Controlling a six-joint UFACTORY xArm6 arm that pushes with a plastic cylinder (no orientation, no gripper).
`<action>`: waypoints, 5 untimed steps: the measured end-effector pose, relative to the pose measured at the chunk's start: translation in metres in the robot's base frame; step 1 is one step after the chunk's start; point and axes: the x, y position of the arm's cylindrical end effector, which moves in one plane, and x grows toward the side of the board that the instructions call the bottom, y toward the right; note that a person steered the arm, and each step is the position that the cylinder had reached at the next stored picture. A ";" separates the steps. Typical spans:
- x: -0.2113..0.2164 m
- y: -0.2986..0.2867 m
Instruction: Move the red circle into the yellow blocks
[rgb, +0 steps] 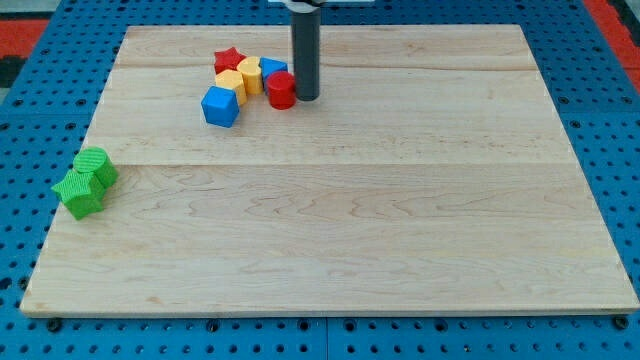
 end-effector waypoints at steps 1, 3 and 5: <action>-0.007 -0.011; -0.007 -0.016; 0.167 -0.022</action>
